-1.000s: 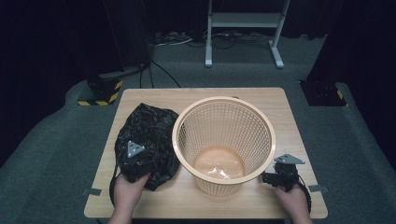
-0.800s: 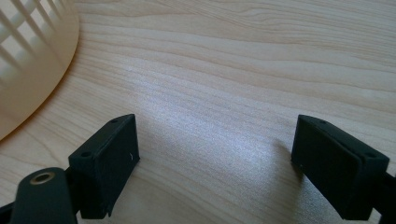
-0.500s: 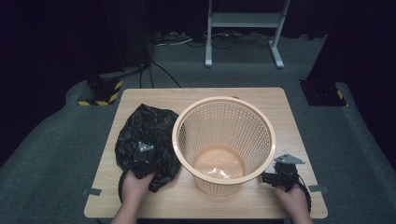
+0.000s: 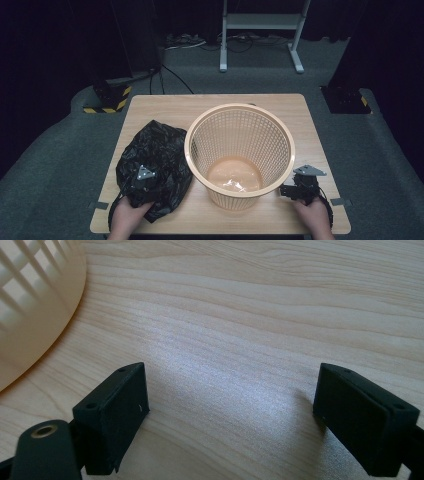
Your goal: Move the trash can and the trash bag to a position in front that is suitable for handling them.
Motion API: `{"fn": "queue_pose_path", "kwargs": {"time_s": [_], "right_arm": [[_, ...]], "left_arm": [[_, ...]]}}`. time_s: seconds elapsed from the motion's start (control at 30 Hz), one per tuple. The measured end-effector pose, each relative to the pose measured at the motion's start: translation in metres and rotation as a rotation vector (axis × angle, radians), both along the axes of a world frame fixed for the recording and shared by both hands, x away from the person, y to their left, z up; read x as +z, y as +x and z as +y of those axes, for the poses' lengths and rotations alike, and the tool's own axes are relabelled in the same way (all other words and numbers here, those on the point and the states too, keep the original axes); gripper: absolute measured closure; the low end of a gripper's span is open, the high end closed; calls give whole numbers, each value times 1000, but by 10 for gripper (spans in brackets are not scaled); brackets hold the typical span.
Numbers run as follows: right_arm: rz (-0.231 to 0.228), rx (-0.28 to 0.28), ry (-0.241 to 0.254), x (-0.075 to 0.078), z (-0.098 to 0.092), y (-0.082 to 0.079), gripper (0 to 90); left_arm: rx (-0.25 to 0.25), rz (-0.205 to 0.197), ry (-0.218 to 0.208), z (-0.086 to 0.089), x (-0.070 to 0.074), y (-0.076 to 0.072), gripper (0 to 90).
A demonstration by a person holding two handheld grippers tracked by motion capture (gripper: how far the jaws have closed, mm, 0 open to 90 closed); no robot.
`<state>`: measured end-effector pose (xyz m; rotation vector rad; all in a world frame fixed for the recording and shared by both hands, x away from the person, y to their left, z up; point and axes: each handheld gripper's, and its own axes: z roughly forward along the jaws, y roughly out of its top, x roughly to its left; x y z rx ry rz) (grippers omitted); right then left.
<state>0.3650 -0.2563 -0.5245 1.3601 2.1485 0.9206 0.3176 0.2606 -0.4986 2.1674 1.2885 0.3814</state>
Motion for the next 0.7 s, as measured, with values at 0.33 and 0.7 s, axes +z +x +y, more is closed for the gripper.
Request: {"fn": "queue_pose_path", "kwargs": {"time_s": [0.33, 0.7], "right_arm": [[1, -2, 0, 0, 0, 0, 138], [0, -3, -1, 0, 0, 0, 138]], "left_arm": [[36, -96, -23, 5, 32, -18, 393], [274, -223, -97, 0, 52, 4, 383]]}}
